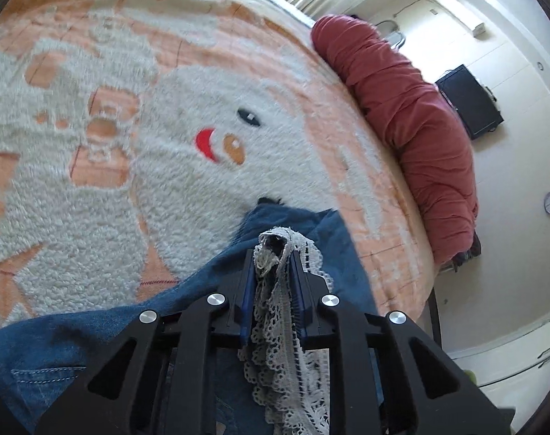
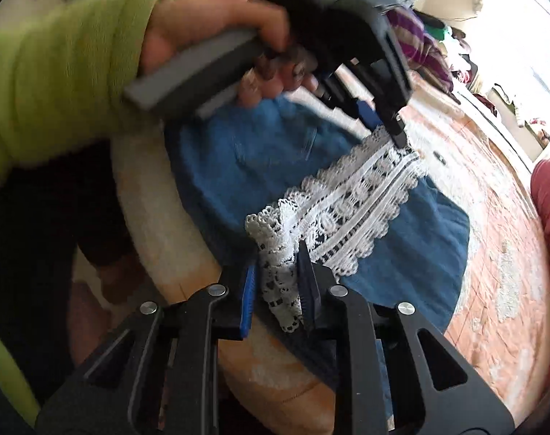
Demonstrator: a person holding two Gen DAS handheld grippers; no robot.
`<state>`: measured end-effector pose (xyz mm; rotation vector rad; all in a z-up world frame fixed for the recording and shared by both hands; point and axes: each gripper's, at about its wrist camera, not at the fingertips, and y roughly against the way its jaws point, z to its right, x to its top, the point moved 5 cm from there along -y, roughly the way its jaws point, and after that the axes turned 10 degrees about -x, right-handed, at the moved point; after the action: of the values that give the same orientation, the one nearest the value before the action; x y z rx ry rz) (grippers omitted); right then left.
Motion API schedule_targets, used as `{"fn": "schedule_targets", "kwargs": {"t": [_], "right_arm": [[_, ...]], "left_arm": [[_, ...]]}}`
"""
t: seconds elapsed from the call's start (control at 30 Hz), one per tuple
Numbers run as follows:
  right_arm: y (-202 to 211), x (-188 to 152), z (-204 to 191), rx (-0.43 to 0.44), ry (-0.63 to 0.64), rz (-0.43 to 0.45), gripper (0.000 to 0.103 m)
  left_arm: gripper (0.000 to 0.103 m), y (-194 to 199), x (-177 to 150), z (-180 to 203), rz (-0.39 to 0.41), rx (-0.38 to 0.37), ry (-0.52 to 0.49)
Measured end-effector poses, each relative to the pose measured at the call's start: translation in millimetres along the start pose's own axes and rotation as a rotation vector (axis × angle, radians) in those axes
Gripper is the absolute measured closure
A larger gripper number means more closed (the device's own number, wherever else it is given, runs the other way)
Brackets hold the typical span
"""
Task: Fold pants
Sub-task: 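Lift the lace hem with both grippers and fold it over toward the waistband, then release the lace hem with both grippers onto the folded denim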
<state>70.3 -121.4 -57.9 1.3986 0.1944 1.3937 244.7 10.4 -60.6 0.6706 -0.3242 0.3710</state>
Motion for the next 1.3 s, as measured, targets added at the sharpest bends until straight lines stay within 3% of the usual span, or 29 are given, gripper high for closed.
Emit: {"fn": "schedule_targets", "kwargs": {"t": [0.2,0.37,0.43,0.5,0.63,0.73,0.83,0.93,1.1,1.2,1.3], "right_arm": [[-12,6,-10,0.032,0.008,-0.014,0.088],[-20,7,-20,0.059,0.023,-0.047,0.078],[-18,7,-18,0.103,-0.004,-0.049,0.066],[-10,9,-16,0.163,-0.048,-0.035,0.059],[16,14,2,0.239,-0.159,0.053,0.052],[26,13,28,0.179,-0.232,0.088,0.050],[20,0,49,0.115,-0.294,0.027,0.050],[16,-10,60,0.084,-0.329,-0.015,0.052],[0,-32,72,0.021,-0.378,-0.159,0.052],[-13,-44,79,0.001,-0.404,-0.238,0.052],[-16,-48,79,0.013,-0.419,-0.261,0.052]], "left_arm": [[0.086,0,1,-13,-0.012,0.071,0.009],[0.083,-10,-4,-29,-0.031,0.109,0.033],[0.082,-9,-3,-28,-0.031,0.103,0.030],[0.078,-1,-1,-24,-0.022,0.098,0.022],[0.059,19,5,-11,0.025,0.104,-0.011],[0.055,35,4,5,0.053,0.076,-0.034],[0.047,41,-10,22,0.050,0.094,-0.102],[0.050,36,-35,36,0.018,0.113,-0.148],[0.056,16,-84,51,-0.080,0.055,-0.199],[0.056,1,-111,43,-0.144,0.121,-0.216],[0.056,-1,-123,48,-0.139,0.189,-0.301]]}}
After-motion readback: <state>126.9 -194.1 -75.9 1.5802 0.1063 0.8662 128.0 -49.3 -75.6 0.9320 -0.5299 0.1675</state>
